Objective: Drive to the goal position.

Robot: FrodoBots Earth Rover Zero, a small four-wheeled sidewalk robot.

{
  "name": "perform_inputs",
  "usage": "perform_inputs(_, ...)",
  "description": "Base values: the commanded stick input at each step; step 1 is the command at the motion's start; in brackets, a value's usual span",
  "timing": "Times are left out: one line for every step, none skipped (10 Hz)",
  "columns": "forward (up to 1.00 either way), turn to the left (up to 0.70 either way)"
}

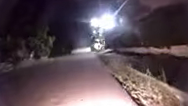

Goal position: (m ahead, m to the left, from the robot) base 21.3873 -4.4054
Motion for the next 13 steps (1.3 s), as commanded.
perform_inputs(0.59, 0.00)
perform_inputs(0.59, 0.00)
perform_inputs(0.59, 0.00)
perform_inputs(0.59, 0.00)
perform_inputs(0.59, 0.00)
perform_inputs(0.59, 0.00)
perform_inputs(0.59, 0.00)
perform_inputs(0.59, 0.00)
perform_inputs(0.59, 0.00)
perform_inputs(0.59, 0.00)
perform_inputs(0.59, 0.00)
perform_inputs(0.59, 0.00)
perform_inputs(0.59, 0.00)
